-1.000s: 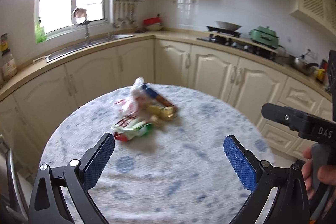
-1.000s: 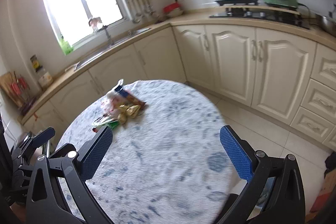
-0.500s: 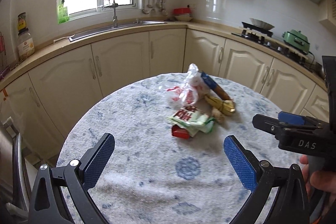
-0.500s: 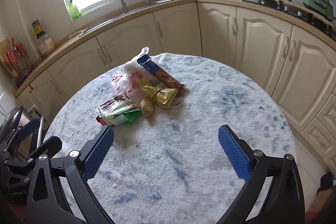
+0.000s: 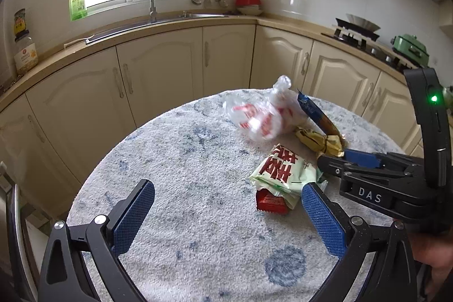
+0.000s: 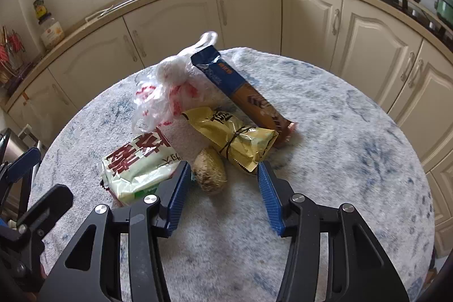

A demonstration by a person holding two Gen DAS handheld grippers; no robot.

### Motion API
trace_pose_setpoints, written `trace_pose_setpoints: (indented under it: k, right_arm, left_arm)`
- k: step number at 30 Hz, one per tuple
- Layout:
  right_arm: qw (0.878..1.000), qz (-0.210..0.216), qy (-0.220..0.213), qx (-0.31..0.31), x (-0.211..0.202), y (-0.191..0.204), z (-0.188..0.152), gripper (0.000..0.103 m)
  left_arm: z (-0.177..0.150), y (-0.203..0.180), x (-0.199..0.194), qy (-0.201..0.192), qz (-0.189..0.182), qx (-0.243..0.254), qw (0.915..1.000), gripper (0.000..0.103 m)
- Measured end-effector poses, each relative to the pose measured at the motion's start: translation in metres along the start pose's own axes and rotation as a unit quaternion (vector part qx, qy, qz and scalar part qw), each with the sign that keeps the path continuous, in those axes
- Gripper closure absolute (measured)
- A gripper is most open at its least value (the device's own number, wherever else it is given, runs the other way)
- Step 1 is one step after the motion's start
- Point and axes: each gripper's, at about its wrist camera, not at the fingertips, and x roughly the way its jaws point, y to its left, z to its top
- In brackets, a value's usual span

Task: Collect trash
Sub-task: 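Grasp the green-and-red snack pack with the left tool while the right tool grasps the brown cookie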

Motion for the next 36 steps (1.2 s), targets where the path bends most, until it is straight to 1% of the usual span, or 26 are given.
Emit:
trace_pose_setpoints:
  k: [4,6,8,10,12,14,16,18,21,24,25,26,27,28,30,33,36]
  right_arm:
    - [1.000,-0.001,0.000,-0.017,0.006,0.008,0.002,0.067]
    - [0.999,-0.001,-0.001,-0.032,0.005,0.011,-0.002,0.074]
    - [0.999,0.006,-0.002,-0.035,0.002,0.009,-0.006,0.076]
    - [1.000,0.011,-0.002,-0.028,0.000,0.004,-0.008,0.076]
    - [0.999,0.025,-0.005,-0.020,-0.002,-0.001,-0.009,0.076]
    - [0.999,0.034,-0.007,-0.020,-0.003,-0.002,-0.009,0.076]
    - [0.999,0.036,-0.008,-0.021,-0.003,-0.004,-0.010,0.076]
    - [0.999,0.042,-0.014,-0.012,-0.009,-0.010,-0.013,0.076]
    - [0.998,0.055,-0.023,0.014,-0.020,-0.027,-0.019,0.076]
    - [0.997,0.056,-0.031,0.036,-0.027,-0.040,-0.026,0.076]
    - [0.997,0.057,-0.032,0.042,-0.027,-0.044,-0.028,0.076]
    - [0.996,0.061,-0.031,0.053,-0.026,-0.049,-0.030,0.076]
    - [0.995,0.071,-0.031,0.063,-0.027,-0.053,-0.031,0.076]
    - [0.994,0.076,-0.035,0.067,-0.028,-0.055,-0.031,0.076]
    - [0.994,0.082,-0.034,0.069,-0.028,-0.056,-0.032,0.076]
    - [0.994,0.088,-0.033,0.060,-0.029,-0.052,-0.032,0.076]
    - [0.994,0.094,-0.020,0.050,-0.028,-0.047,-0.035,0.076]
  left_arm:
    - [0.002,0.000,0.014,0.010,-0.002,0.002,0.9999,0.001]
    - [0.004,-0.002,0.019,0.011,0.000,0.005,0.9999,0.001]
    - [0.008,-0.004,0.021,0.012,-0.001,0.011,0.9999,0.001]
    - [0.013,-0.008,0.024,0.012,-0.006,0.019,0.9997,0.001]
    - [0.016,-0.014,0.027,0.013,-0.008,0.033,0.9993,0.001]
    - [0.021,-0.022,0.036,0.020,-0.014,0.054,0.9983,0.001]
    - [0.023,-0.032,0.044,0.023,-0.010,0.075,0.9969,0.001]
    - [0.026,-0.040,0.049,0.026,-0.028,0.086,0.9956,0.001]
    - [0.031,-0.056,0.063,0.030,-0.018,0.114,0.9929,0.001]
    - [0.034,-0.069,0.086,0.046,-0.020,0.136,0.9894,0.001]
    - [0.033,-0.072,0.092,0.050,-0.020,0.143,0.9882,0.003]
    - [0.033,-0.075,0.099,0.056,-0.019,0.150,0.9869,0.008]
    - [0.032,-0.079,0.106,0.065,-0.022,0.152,0.9860,0.021]
    - [0.033,-0.079,0.111,0.073,-0.036,0.147,0.9858,0.024]
    - [0.037,-0.074,0.114,0.075,-0.057,0.123,0.9879,0.026]
    - [0.037,-0.067,0.113,0.071,-0.062,0.101,0.9904,0.028]
    - [0.034,-0.059,0.108,0.063,-0.070,0.085,0.9919,0.030]
